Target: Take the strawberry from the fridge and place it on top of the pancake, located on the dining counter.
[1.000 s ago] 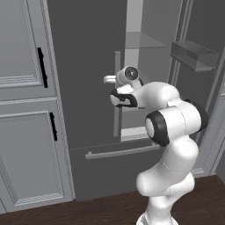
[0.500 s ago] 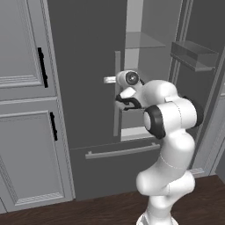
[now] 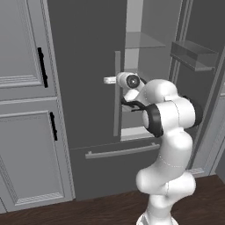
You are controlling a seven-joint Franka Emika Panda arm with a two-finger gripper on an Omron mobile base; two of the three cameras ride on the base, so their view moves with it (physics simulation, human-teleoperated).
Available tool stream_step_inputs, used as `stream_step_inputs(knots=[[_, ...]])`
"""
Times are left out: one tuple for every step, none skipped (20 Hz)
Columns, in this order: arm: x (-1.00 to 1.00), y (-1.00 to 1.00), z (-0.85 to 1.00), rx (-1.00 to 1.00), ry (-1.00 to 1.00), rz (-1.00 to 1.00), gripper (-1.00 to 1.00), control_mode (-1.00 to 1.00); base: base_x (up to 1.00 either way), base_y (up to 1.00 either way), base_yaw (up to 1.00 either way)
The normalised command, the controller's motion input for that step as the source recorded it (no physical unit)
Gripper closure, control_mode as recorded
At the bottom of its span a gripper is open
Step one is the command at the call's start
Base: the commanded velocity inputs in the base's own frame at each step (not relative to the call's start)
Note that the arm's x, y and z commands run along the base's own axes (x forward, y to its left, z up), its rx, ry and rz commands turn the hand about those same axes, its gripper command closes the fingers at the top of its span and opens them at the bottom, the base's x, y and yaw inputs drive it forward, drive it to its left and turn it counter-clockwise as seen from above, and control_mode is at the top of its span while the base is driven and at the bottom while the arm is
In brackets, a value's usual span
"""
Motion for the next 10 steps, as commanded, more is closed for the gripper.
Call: stream_step_inputs(knots=[[0.00,0.04,0.00,0.00,0.02,-0.10,1.00,-1.00,0.00,0.00,0.00],[0.00,0.08,0.00,-0.01,0.00,-0.16,1.00,-1.00,0.00,0.00,0.00],[-0.07,0.22,0.00,-0.01,0.00,-0.20,1.00,-1.00,0.00,0.00,0.00],[-0.18,0.27,0.00,-0.01,0.00,-0.21,1.00,-1.00,0.00,0.00,0.00],[-0.26,0.29,0.00,-0.01,0.00,-0.22,1.00,-1.00,0.00,0.00,0.00],[-0.32,0.32,0.00,-0.01,0.00,-0.22,1.00,-1.00,0.00,0.00,0.00],[-0.44,0.34,0.00,-0.01,0.00,-0.22,1.00,-1.00,0.00,0.00,0.00],[-0.57,0.27,0.00,0.00,0.00,-0.22,1.00,-1.00,0.00,0.00,0.00],[-0.59,0.21,0.00,0.00,0.00,-0.22,1.00,-1.00,0.00,0.00,0.00],[-0.63,0.19,0.00,0.00,0.00,-0.23,1.00,-1.00,0.00,0.00,0.00]])
